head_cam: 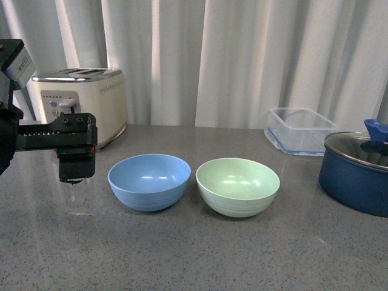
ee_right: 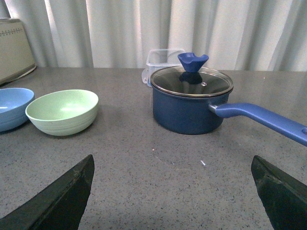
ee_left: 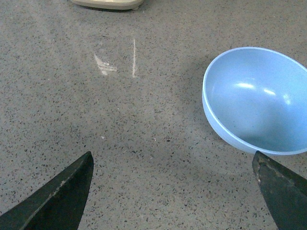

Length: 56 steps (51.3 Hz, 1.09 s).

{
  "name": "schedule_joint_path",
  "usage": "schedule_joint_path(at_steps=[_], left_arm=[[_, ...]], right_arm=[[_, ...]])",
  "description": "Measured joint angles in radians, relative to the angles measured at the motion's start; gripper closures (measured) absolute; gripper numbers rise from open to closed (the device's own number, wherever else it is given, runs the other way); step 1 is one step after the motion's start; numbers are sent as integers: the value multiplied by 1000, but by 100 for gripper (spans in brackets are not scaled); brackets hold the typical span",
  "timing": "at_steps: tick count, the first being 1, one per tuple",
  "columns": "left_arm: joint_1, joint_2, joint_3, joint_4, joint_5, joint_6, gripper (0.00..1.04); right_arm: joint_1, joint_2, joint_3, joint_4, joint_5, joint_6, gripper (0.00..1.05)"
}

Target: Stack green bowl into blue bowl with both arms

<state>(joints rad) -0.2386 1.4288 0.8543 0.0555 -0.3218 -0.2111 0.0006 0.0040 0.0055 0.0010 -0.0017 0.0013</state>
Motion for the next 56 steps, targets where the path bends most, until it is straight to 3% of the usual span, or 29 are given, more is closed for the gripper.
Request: schedule_joint_path(at_steps=[8,10,15,19,29,36,56], left_arm=[[-2,0,-4,8,2,21,7],[5,3,-37,99,34,52,11],[25,-17,-210,509,124,137,28],[47,-53,-325,709,144,166,39],[95,-185,-478,821,178,192,70],[128,-285,-599,821,219,198,102],[232,-518,-741,733,315,204,101]], right_arm=[[0,0,0,0,0,0,10],[0,0,0,0,0,0,10],[0,0,0,0,0,0,10],[0,0,0,0,0,0,10],[0,0,0,0,0,0,10],[0,0,0,0,0,0,10],[0,0,0,0,1,0,10]])
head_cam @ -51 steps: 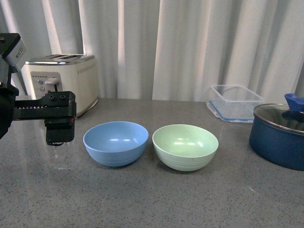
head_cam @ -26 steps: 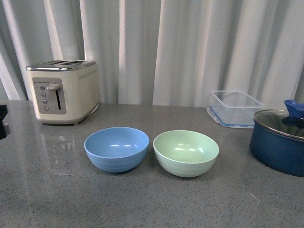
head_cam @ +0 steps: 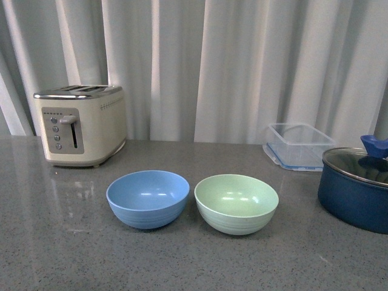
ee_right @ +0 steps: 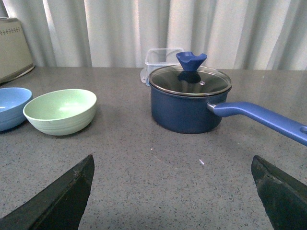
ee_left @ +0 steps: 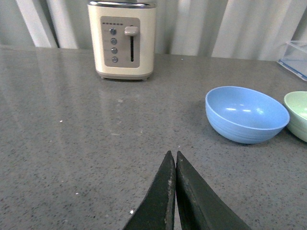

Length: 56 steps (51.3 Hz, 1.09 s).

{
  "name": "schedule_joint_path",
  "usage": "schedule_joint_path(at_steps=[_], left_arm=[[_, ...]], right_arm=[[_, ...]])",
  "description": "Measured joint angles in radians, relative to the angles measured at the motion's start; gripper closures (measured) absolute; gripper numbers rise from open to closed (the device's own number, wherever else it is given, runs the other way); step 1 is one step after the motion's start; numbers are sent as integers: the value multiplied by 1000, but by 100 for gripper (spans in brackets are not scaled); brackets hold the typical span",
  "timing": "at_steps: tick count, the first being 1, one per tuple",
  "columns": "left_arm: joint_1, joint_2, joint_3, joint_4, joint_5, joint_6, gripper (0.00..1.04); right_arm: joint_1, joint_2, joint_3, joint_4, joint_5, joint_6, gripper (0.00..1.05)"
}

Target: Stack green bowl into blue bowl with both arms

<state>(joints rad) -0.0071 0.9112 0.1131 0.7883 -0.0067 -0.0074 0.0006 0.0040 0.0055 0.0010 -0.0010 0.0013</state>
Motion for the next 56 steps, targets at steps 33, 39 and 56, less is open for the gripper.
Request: schedule_joint_path(at_steps=[33,39,56], left_arm=[[5,-419,-92,-301,4,0,101],[5,-480,-92,-357,4,0,101],[5,-622,-92,-496,4,0,101]], right_arm=[[0,0,0,0,0,0,10],[0,0,0,0,0,0,10],[0,0,0,0,0,0,10]])
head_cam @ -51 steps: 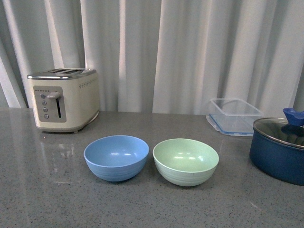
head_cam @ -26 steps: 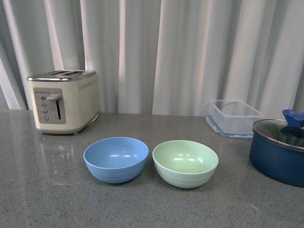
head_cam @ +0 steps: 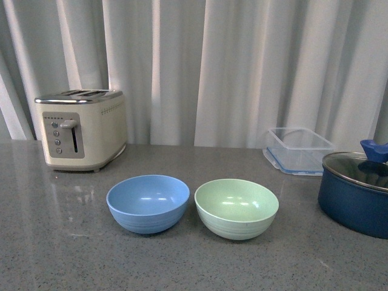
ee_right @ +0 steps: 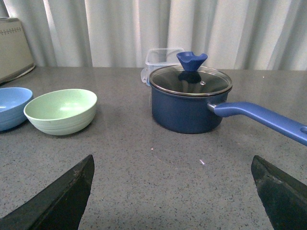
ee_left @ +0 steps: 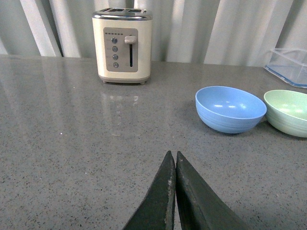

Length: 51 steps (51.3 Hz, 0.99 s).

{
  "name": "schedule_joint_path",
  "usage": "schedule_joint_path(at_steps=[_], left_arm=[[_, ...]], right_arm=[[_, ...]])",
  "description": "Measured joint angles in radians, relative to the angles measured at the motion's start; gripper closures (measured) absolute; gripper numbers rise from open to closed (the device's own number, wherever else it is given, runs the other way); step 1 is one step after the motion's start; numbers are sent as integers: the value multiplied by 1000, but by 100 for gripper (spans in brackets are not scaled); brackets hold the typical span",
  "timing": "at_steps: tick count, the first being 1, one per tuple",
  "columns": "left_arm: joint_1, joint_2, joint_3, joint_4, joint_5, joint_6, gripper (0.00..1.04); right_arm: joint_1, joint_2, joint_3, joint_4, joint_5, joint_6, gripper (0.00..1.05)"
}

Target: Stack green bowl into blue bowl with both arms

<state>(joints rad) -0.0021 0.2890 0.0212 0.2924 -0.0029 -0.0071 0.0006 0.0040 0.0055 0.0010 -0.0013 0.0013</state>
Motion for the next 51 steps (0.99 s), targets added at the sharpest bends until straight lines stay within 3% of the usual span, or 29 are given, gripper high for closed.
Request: schedule_joint_path(at_steps=[17,23,36,44,46,49,51], left_arm=[[0,-114,0,-114,0,0,101],[0,-250,0,-280,1,0,101],[0,-285,0,-292,0,2,101],[0,-285,0,-292,0,2,77],[0,-285,0,-292,0,2,69],[0,-285,0,-292,1,2,57],[0,-286,0,-292,1,2,50]], right_arm=[[0,0,0,0,0,0,10],[0,0,0,0,0,0,10],[0,0,0,0,0,0,10],[3,19,11,-33,9,13,10],[13,78,65,-156,26,43,10],[52,377,247,-466,54,115,10],[82,513,314,-529,61,127,10]])
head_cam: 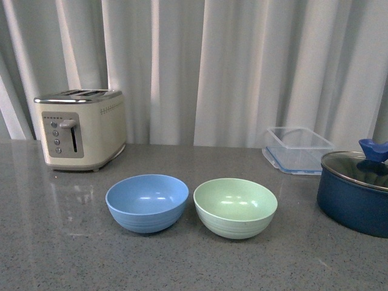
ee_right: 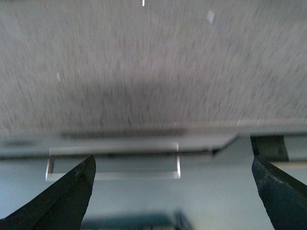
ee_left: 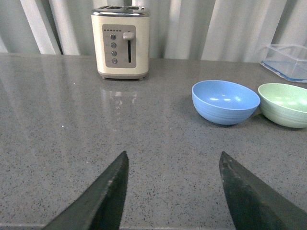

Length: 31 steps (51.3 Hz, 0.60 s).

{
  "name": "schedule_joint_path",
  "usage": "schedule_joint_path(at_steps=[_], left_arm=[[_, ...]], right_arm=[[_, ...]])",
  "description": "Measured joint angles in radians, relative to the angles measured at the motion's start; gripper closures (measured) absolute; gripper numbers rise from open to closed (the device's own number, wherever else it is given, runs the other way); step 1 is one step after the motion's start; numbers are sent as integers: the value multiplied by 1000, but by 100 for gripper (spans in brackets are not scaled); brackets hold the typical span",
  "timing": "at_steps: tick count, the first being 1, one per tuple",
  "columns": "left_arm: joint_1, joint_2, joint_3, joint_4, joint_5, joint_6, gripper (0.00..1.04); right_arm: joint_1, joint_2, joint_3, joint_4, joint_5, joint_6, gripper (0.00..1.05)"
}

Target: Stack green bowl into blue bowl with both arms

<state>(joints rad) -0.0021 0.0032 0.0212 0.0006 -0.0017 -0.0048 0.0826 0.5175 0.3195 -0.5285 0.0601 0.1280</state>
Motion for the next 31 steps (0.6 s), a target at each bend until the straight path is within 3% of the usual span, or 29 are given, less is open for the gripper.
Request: schedule_joint_path(at_steps=[11,18,31], left_arm=[[0,0,0,0,-1,0,6],[0,0,0,0,-1,0,7],[0,0,0,0,-1,0,7]], right_arm=[[191,578,383,76,18,61,10],[250,845,628,97,-2,121,10],[240,1097,831,121,-35,184,10]])
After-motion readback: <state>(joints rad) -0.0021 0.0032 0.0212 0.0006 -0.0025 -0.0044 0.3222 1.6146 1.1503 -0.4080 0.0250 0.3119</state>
